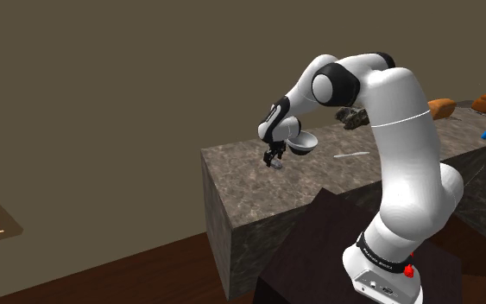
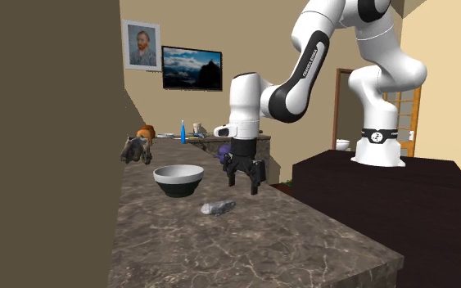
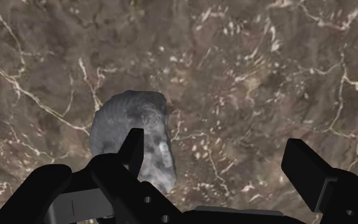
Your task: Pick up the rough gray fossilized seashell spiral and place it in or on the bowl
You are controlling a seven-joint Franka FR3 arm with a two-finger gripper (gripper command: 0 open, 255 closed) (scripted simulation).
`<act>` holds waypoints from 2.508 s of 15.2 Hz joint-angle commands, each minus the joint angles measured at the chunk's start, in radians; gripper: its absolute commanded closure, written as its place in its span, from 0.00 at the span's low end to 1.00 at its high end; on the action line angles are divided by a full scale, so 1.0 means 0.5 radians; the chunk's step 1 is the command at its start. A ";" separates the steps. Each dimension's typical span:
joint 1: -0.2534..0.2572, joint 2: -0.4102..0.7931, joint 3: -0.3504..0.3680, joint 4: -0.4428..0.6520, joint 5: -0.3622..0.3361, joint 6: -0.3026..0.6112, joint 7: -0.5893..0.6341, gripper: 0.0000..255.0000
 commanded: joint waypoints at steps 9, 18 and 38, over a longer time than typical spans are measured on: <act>0.000 0.001 0.000 0.000 0.000 0.001 0.000 1.00; 0.474 0.170 -0.366 -0.190 -0.134 0.438 0.450 0.00; 1.931 1.948 -1.464 0.149 0.534 0.939 2.200 0.00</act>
